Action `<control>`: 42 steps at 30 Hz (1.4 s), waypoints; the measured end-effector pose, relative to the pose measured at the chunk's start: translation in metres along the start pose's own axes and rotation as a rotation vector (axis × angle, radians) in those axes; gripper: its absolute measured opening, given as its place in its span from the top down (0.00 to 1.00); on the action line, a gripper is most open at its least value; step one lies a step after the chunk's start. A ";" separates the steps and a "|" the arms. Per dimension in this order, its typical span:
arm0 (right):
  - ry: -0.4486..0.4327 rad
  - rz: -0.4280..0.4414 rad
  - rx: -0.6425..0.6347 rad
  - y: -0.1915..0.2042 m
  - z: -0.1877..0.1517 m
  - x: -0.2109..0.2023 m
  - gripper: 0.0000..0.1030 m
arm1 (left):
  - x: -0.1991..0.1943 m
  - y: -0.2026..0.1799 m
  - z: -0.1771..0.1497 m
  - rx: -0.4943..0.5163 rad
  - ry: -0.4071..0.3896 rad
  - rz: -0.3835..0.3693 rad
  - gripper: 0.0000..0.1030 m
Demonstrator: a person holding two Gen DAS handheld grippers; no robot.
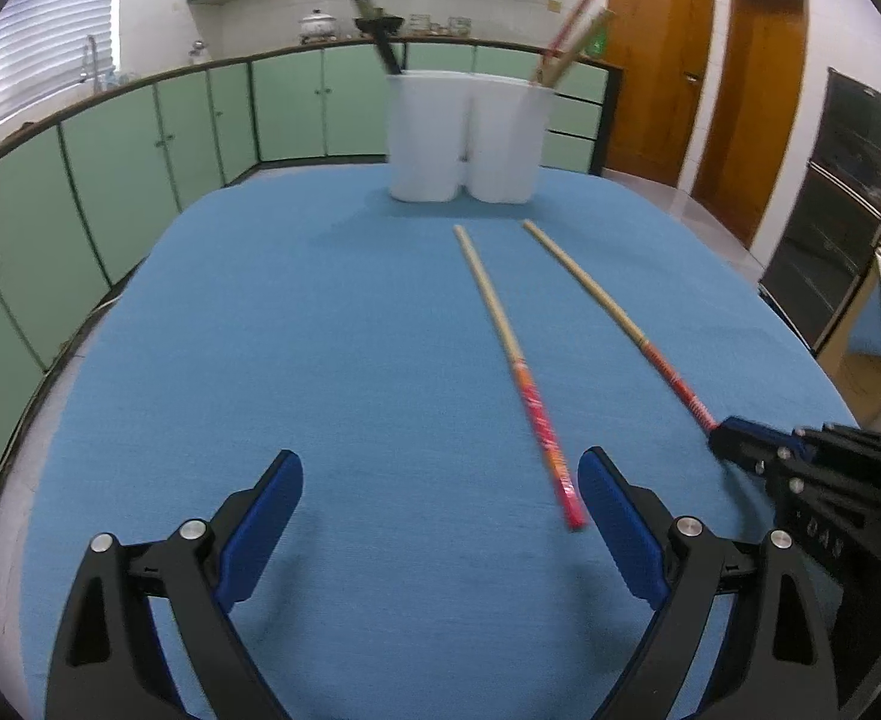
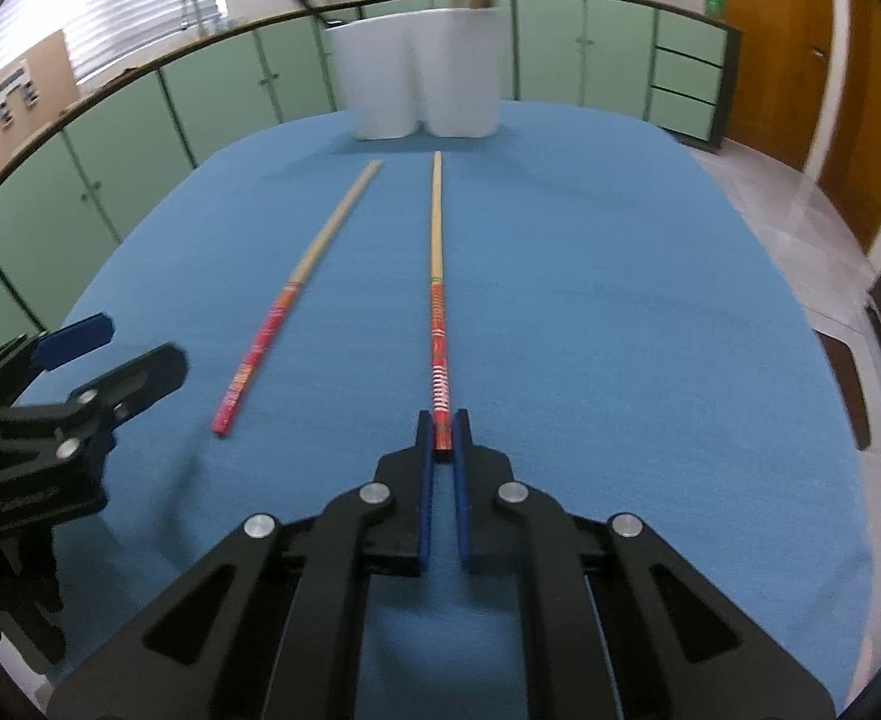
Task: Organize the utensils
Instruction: 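Grasp a red-patterned chopstick with the right tool while the left tool grasps another, then carry both chopsticks to the white holder and release them inside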
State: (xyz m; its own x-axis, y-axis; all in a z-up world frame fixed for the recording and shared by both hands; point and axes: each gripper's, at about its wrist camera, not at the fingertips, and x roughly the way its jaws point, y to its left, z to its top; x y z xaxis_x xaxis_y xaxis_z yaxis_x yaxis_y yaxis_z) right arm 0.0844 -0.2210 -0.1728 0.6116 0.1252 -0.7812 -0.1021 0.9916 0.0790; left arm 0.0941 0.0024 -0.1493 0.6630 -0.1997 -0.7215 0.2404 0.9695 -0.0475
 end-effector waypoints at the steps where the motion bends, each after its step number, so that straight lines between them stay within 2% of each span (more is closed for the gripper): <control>1: 0.000 -0.007 0.013 -0.006 0.000 -0.001 0.95 | 0.001 -0.004 0.000 0.006 0.005 0.000 0.12; 6: 0.001 -0.002 0.067 -0.026 -0.003 -0.001 0.95 | 0.008 -0.020 -0.003 0.042 0.038 0.010 0.20; 11: -0.004 -0.015 0.048 -0.022 -0.007 -0.001 0.95 | 0.015 -0.024 -0.004 0.047 0.075 0.007 0.40; 15: -0.005 -0.012 0.051 -0.023 -0.008 -0.002 0.94 | 0.016 -0.030 -0.004 0.072 0.077 0.020 0.44; 18: -0.010 -0.017 0.048 -0.022 -0.008 -0.002 0.94 | 0.015 -0.034 -0.004 0.080 0.073 0.015 0.57; 20: -0.012 -0.017 0.046 -0.022 -0.009 -0.002 0.94 | 0.014 -0.036 -0.004 0.084 0.069 0.011 0.75; 23: -0.014 -0.008 0.053 -0.023 -0.009 -0.002 0.94 | 0.015 -0.037 -0.003 0.084 0.069 0.001 0.91; 32: -0.031 0.014 0.076 -0.026 -0.009 -0.009 0.95 | 0.010 -0.035 -0.001 0.058 0.054 -0.014 0.94; 42: -0.100 0.015 0.063 -0.027 0.008 -0.044 0.95 | -0.029 -0.033 0.020 0.064 -0.057 -0.010 0.95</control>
State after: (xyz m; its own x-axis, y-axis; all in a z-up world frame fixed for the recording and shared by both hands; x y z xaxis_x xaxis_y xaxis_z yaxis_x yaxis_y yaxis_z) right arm 0.0666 -0.2533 -0.1359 0.6859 0.1396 -0.7142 -0.0643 0.9892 0.1316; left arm 0.0813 -0.0265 -0.1124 0.6990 -0.2193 -0.6807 0.2911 0.9566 -0.0092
